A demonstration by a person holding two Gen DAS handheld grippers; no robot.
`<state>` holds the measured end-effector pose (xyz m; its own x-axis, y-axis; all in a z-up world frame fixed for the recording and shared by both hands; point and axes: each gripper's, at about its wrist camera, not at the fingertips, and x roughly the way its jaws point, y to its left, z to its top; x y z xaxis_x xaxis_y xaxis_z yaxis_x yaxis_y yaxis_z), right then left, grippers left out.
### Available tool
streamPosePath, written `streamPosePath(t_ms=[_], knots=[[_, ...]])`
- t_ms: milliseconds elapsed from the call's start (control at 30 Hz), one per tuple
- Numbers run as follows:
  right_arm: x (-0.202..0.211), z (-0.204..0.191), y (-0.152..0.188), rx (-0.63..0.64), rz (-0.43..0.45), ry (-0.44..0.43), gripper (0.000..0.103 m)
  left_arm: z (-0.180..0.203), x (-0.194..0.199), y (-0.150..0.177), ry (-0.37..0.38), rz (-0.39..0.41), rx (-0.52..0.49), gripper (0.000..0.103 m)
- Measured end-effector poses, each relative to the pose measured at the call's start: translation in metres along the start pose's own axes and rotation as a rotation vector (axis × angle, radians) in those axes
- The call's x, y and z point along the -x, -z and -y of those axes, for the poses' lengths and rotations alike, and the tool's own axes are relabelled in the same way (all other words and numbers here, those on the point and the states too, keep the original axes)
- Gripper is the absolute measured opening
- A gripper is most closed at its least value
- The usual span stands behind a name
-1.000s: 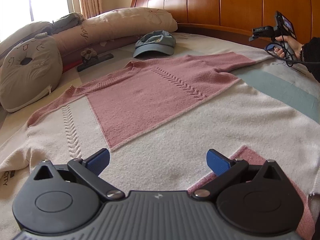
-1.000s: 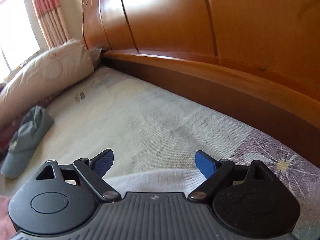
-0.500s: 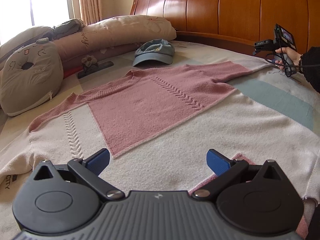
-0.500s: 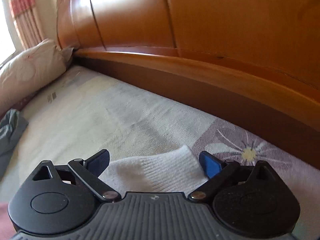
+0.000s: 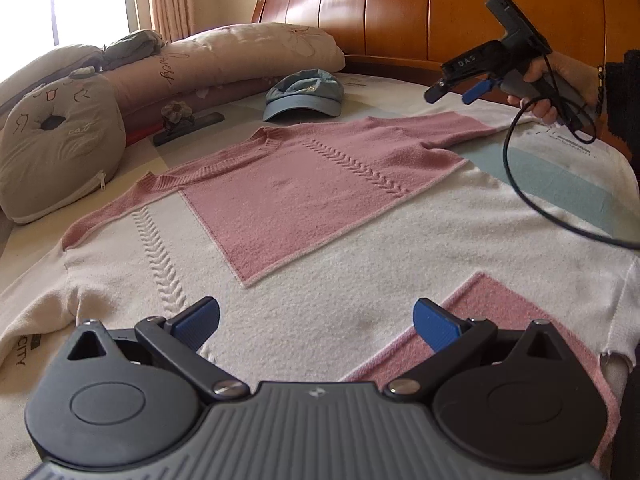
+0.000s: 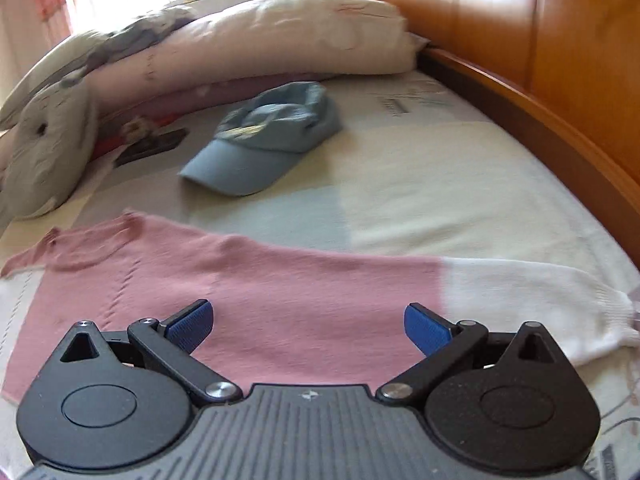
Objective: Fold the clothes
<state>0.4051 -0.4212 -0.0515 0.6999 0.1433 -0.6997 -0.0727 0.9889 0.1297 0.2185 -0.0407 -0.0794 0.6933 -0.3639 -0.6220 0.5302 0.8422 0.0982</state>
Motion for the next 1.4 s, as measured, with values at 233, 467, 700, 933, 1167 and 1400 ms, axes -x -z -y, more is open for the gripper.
streamPosePath(t_ms=[233,467,700,933,1167,1400], knots=[[-0.035,-0.090,0.041,0.332,-0.049,0.053,0.103,-0.017,-0.002,0.007,-0.041,-0.020,0.037,0.102],[-0.013,-0.056,0.054,0.308,-0.039,0.127,0.103,-0.031,-0.005,0.014,-0.057,-0.036,0.064,0.102],[0.036,-0.101,0.067,0.319,0.047,-0.009,0.103,-0.030,-0.011,0.018,-0.037,-0.053,0.064,0.102],[0.002,-0.141,0.098,0.346,-0.040,-0.180,0.103,-0.037,-0.013,0.021,-0.035,-0.062,0.093,0.102],[0.034,-0.122,0.126,0.293,-0.012,-0.153,0.103,-0.040,-0.012,0.021,-0.032,-0.061,0.103,0.102],[0.052,-0.112,0.101,0.214,0.019,-0.096,0.103,-0.037,-0.007,0.019,-0.020,-0.037,0.098,0.102]])
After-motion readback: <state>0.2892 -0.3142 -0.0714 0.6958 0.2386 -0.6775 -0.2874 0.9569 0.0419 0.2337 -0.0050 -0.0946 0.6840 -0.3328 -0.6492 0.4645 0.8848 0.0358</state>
